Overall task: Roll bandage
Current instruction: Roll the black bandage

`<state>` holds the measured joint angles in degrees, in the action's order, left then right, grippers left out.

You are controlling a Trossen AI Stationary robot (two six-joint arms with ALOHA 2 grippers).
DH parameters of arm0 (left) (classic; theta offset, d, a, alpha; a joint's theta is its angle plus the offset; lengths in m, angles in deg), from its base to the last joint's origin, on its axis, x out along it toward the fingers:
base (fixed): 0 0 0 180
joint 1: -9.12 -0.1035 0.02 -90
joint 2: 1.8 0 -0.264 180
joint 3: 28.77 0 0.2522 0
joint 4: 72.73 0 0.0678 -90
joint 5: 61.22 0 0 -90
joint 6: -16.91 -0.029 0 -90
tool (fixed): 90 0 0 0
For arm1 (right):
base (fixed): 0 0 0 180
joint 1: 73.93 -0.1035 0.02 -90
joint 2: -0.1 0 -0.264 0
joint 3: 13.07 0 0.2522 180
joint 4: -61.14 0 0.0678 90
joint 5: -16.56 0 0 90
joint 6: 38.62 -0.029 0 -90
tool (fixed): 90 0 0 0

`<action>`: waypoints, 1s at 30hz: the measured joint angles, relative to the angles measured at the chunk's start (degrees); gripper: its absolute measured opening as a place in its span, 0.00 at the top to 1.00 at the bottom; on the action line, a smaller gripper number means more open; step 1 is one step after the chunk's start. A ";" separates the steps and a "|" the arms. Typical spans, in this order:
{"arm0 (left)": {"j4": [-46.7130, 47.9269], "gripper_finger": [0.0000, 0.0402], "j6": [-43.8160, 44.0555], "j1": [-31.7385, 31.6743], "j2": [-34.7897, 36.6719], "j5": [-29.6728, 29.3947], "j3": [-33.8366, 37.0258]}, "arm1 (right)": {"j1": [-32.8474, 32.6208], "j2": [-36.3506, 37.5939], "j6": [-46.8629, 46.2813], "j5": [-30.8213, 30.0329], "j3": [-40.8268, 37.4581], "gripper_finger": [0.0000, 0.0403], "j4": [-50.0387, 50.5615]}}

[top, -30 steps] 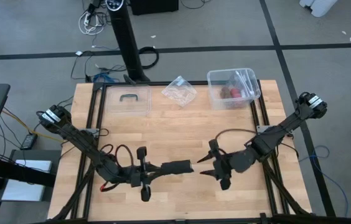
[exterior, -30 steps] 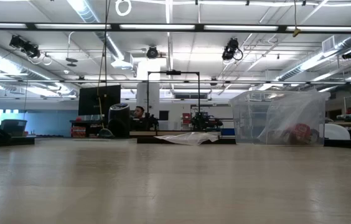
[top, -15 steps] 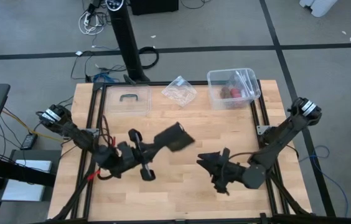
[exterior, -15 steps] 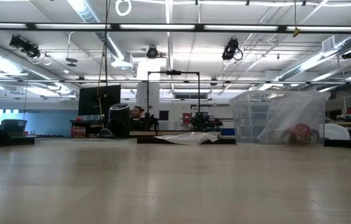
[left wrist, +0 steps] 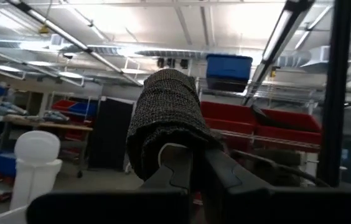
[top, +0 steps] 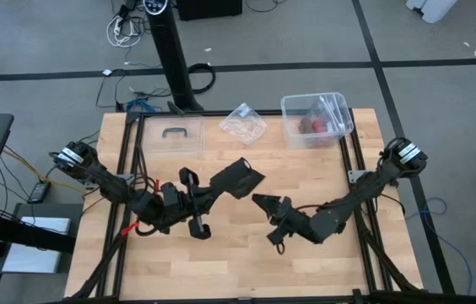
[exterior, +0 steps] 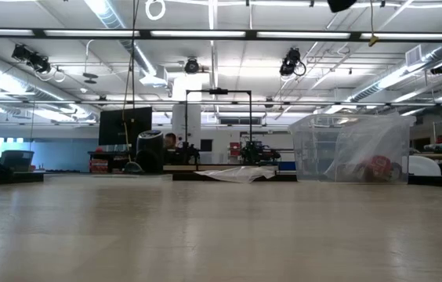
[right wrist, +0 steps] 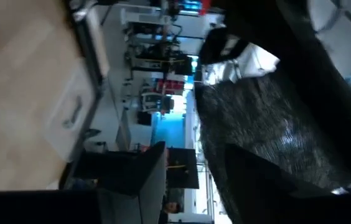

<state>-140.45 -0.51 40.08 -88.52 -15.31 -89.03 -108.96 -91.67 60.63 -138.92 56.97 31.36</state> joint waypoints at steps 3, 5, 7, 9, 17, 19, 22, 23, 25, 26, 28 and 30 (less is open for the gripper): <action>-0.07 0.95 -0.03 0.00 0.00 0.35 0.00 | 0.81 0.00 3.97 2.05 0.00 0.59 -6.12; -0.04 0.95 -0.06 0.00 0.00 0.48 0.00 | 0.88 0.00 6.41 4.25 0.00 0.59 -8.85; -0.28 0.95 -0.06 0.00 0.00 1.31 0.00 | 0.83 0.00 8.91 6.12 0.00 0.59 -10.72; -0.51 0.95 -0.15 0.00 0.00 1.73 0.00 | 0.75 0.00 11.18 6.85 0.00 0.59 -10.76; -0.66 0.95 -0.41 0.00 0.00 2.71 0.00 | 2.26 0.00 12.99 7.06 0.00 0.65 -10.81; -0.06 0.95 -0.62 0.00 0.00 2.21 0.00 | 2.23 0.00 12.97 7.13 0.00 0.72 -10.81; 0.05 0.95 -2.37 -0.07 0.00 -0.08 0.00 | 1.87 0.00 12.92 7.20 0.00 0.88 -10.81; 0.05 0.95 -3.50 -0.09 0.00 -1.10 0.00 | 1.66 0.00 12.92 7.17 0.00 0.93 -10.81; 0.05 0.95 -5.27 -0.09 0.00 -3.70 0.00 | 1.20 0.00 13.02 7.02 0.00 0.98 -10.81; 0.06 0.95 -6.55 -0.11 0.00 -5.08 0.00 | 0.94 0.00 12.78 7.00 0.00 0.97 -10.81; 0.04 0.95 -8.61 -0.11 0.00 -7.91 0.00 | 0.52 0.00 11.85 6.72 0.00 0.97 -10.81; 0.21 0.95 -10.87 -0.11 0.00 -10.70 0.00 | -0.07 0.00 11.55 6.63 0.00 0.98 -10.83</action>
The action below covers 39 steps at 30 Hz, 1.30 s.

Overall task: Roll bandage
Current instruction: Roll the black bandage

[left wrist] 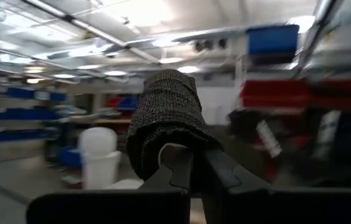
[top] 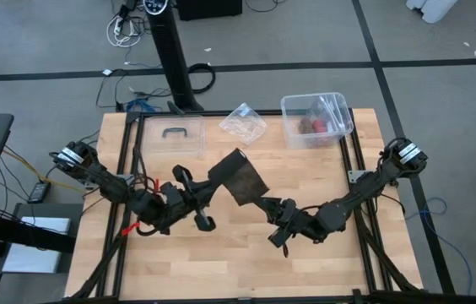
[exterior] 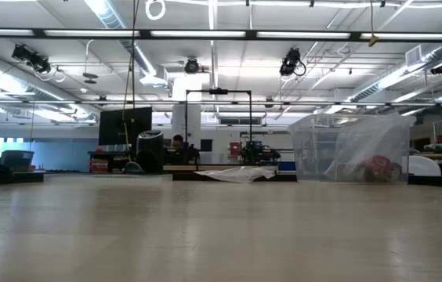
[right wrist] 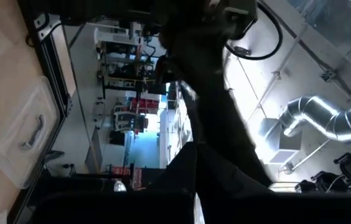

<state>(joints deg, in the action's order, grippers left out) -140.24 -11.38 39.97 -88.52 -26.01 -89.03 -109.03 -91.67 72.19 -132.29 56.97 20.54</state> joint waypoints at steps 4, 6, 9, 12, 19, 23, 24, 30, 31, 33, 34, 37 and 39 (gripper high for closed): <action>3.93 0.95 -2.89 -0.07 0.00 -5.87 0.00 | -0.68 0.00 0.22 0.00 0.00 0.99 -0.02; 7.60 0.95 -3.06 -0.09 0.00 -7.04 0.00 | -0.73 0.00 0.00 0.02 0.00 0.99 -0.02; 12.96 0.95 -1.36 -0.07 -0.02 -7.81 0.00 | -0.73 0.00 0.02 0.09 0.00 0.99 -0.07; 17.32 0.95 0.48 -0.11 -0.02 -9.29 0.00 | -0.73 0.00 0.01 0.34 0.00 0.99 -0.48; 25.89 0.95 4.36 -0.11 -0.02 -10.00 -0.02 | 0.03 0.00 0.54 0.70 0.00 1.00 -2.52; 31.03 0.95 9.80 -0.25 -0.02 -8.06 -0.02 | 1.20 0.00 0.46 2.19 0.00 1.00 -2.61; 32.09 0.95 11.36 -0.36 -0.02 -6.87 -0.02 | 1.59 0.00 0.44 2.37 0.00 1.00 -2.62; 36.18 0.95 17.11 -0.50 -0.02 -1.50 -0.04 | 3.42 0.00 -1.84 2.96 0.00 1.00 -2.60; 36.63 0.95 17.53 -0.49 -0.02 -1.48 -0.04 | 3.65 0.00 -2.22 3.12 0.00 1.00 -2.60; 37.52 0.95 18.25 -0.52 -0.02 -1.34 -0.04 | 4.03 0.00 -2.89 3.27 0.00 1.00 -2.60; 38.12 0.95 18.57 -0.54 -0.02 -0.98 -0.04 | 4.13 0.00 -3.07 3.27 0.00 1.00 -2.59; 40.32 0.95 21.18 -0.78 -0.02 0.90 -0.04 | 4.23 0.00 -3.17 3.36 0.00 1.00 -2.58; 41.66 0.95 23.04 -1.07 -0.02 3.06 -0.04 | 4.25 0.00 -3.47 3.52 0.00 1.00 -2.50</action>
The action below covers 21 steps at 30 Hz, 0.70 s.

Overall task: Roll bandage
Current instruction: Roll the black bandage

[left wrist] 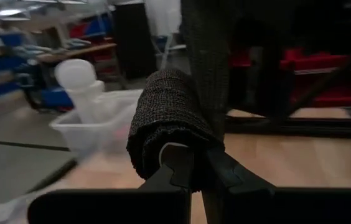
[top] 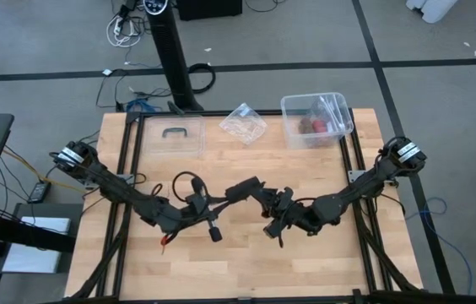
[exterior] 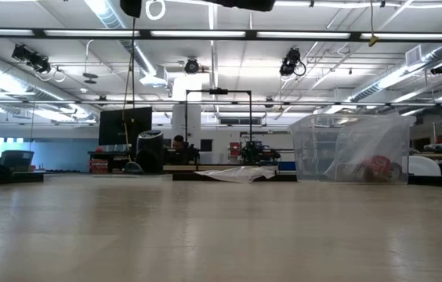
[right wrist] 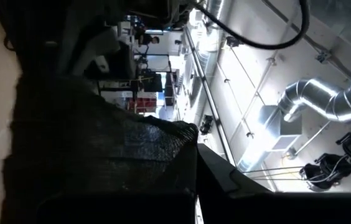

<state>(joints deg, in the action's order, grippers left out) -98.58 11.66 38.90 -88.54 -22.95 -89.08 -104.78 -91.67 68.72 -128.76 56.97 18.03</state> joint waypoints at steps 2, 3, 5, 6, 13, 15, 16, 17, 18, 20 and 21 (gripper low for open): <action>1.49 0.95 1.77 -0.39 0.00 2.48 0.00 | -0.02 0.00 -0.87 0.08 0.00 1.00 0.18; 1.88 0.95 2.43 -0.58 0.00 3.66 0.00 | -0.02 0.00 -1.20 0.07 0.00 1.00 0.42; 1.89 0.95 2.72 -0.65 0.00 5.24 0.00 | 0.00 0.00 -1.38 0.06 0.00 1.00 0.64; 1.78 0.95 2.70 -0.65 0.00 6.10 0.00 | 0.00 0.00 -1.85 0.07 0.00 1.00 0.95; 6.76 0.95 2.51 -0.57 0.00 11.91 -2.87 | 0.61 0.00 -7.71 -0.58 0.00 0.99 5.70; 9.82 0.95 2.51 -0.57 0.00 12.70 -4.22 | 0.68 0.00 -10.32 -1.01 0.00 0.99 8.07; 11.07 0.95 2.52 -0.55 -0.11 13.02 -4.91 | 0.64 0.00 -11.33 -1.39 0.00 0.99 9.05; 12.10 0.95 2.47 -0.53 -0.21 13.26 -5.53 | 0.57 0.00 -12.51 -1.80 0.00 0.99 10.18; 13.29 0.95 2.25 -0.52 -0.26 13.63 -6.01 | 0.52 0.00 -13.80 -2.05 0.00 0.99 11.19; 15.58 0.95 1.56 -0.52 -0.28 14.83 -6.92 | 0.49 0.00 -16.18 -2.32 0.00 0.99 13.09; 16.50 0.95 1.11 -0.52 -0.28 15.23 -7.28 | 0.38 0.00 -17.50 -2.38 0.00 0.99 13.96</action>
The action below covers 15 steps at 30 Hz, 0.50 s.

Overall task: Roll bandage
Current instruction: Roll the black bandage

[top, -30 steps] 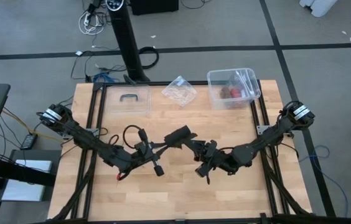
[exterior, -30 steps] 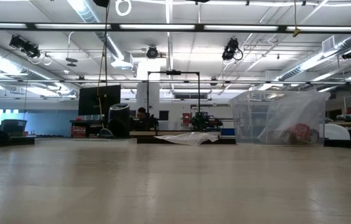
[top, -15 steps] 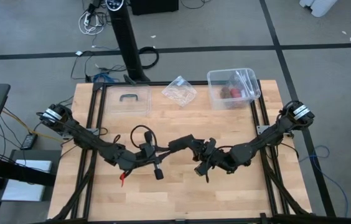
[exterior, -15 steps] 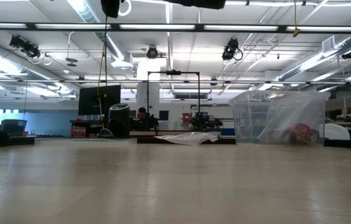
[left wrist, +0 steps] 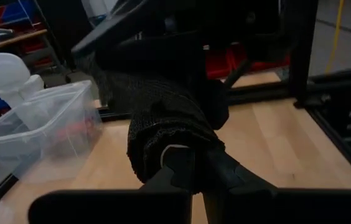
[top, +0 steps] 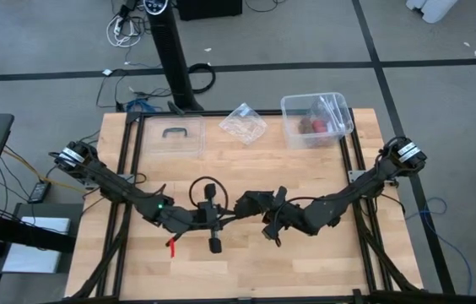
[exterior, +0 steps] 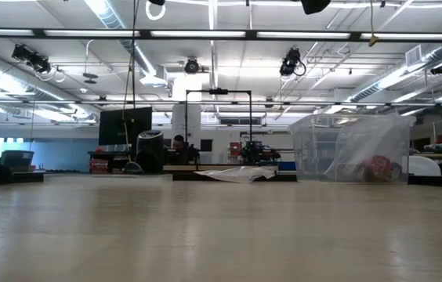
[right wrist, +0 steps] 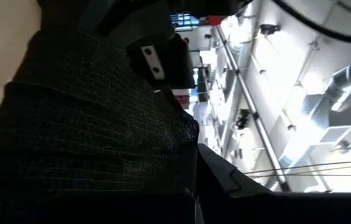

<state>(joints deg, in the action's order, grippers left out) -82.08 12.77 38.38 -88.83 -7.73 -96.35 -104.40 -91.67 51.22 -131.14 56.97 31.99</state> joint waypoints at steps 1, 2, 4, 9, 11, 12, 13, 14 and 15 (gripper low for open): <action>0.66 0.95 -0.22 0.01 0.00 0.16 -0.25 | -0.25 0.02 -1.20 -0.17 0.00 0.99 0.98; 1.39 0.95 -0.72 0.04 -0.02 0.35 -0.47 | -0.52 0.02 -1.96 -0.42 0.02 0.99 1.99; 2.76 0.95 -2.66 0.39 -0.04 0.53 -0.91 | -0.98 0.02 -3.67 -0.71 0.02 0.99 4.04; 3.24 0.95 -7.75 1.60 -0.04 0.70 -1.07 | -1.81 0.04 -8.88 -2.73 0.09 0.99 7.01; 3.19 0.95 -9.31 1.88 -0.04 0.66 -1.07 | -1.89 0.04 -10.68 -3.88 0.09 0.99 7.19; 3.19 0.95 -9.83 1.94 -0.04 0.63 -1.09 | -1.89 0.04 -11.69 -4.25 0.09 0.99 7.31; 3.19 0.95 -10.20 1.97 -0.04 0.61 -1.09 | -1.87 0.04 -12.70 -4.53 0.09 0.99 7.59; 3.21 0.95 -10.49 1.97 -0.04 0.61 -1.09 | -1.84 0.04 -13.57 -4.58 0.09 0.99 8.02; 3.21 0.95 -10.77 1.97 -0.04 0.61 -1.09 | -1.82 0.04 -14.20 -4.56 0.09 0.99 8.32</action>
<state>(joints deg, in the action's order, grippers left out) -78.87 2.00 40.34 -88.87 -7.12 -97.45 -106.23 -91.63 37.02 -135.69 57.05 40.32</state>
